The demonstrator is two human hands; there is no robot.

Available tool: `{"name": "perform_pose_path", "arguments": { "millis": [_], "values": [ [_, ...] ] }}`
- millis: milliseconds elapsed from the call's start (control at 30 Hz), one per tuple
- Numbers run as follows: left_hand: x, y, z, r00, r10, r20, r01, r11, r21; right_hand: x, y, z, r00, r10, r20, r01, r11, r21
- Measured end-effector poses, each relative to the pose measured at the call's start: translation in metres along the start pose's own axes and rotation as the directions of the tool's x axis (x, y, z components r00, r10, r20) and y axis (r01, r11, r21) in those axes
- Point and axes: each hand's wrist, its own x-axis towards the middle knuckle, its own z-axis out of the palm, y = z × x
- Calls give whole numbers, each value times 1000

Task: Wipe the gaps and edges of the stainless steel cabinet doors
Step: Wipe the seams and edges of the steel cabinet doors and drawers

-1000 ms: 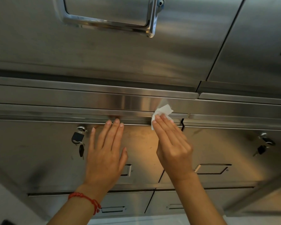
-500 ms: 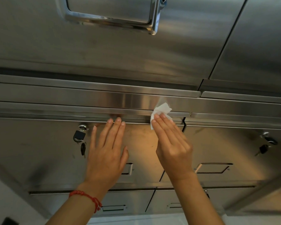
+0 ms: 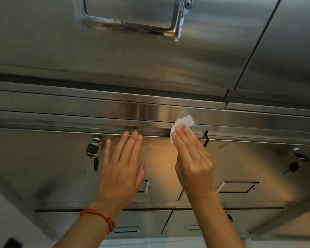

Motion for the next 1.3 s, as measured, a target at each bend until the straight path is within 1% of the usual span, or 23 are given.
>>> {"name": "perform_pose_path", "arguments": {
  "millis": [133, 233, 433, 600, 800, 933, 1033, 1200, 1300],
  "values": [
    [0, 1, 0, 1000, 0, 6, 0, 1000, 3, 4, -14, 8, 1000, -20, 3, 20, 999, 32],
    [1, 1, 0, 1000, 0, 10, 0, 1000, -3, 3, -13, 7, 999, -42, 17, 41, 998, 37],
    [0, 0, -2, 1000, 1, 13, -1, 1000, -6, 2, -13, 6, 1000, -4, -7, 4, 1000, 14],
    [0, 1, -2, 1000, -4, 14, 4, 1000, 3, 7, -24, 11, 998, -57, 14, 56, 997, 62],
    [0, 1, -1, 1000, 6, -6, -6, 1000, 8, 3, -17, 9, 1000, -10, -3, 10, 1000, 26],
    [-1, 0, 1, 1000, -3, -6, 3, 1000, 8, 7, -27, 14, 1000, -31, 2, 31, 998, 53],
    [-1, 1, 1, 1000, 1, -15, -1, 1000, 12, 6, -22, 12, 999, -49, 7, 49, 997, 55],
    [-1, 1, 1, 1000, 1, -20, -1, 1000, -6, 4, -22, 12, 1000, -13, -16, 13, 999, 33],
    [-1, 1, 1, 1000, -4, -17, 4, 1000, -22, 7, -32, 17, 999, -36, -4, 36, 998, 60]
  ]
}}
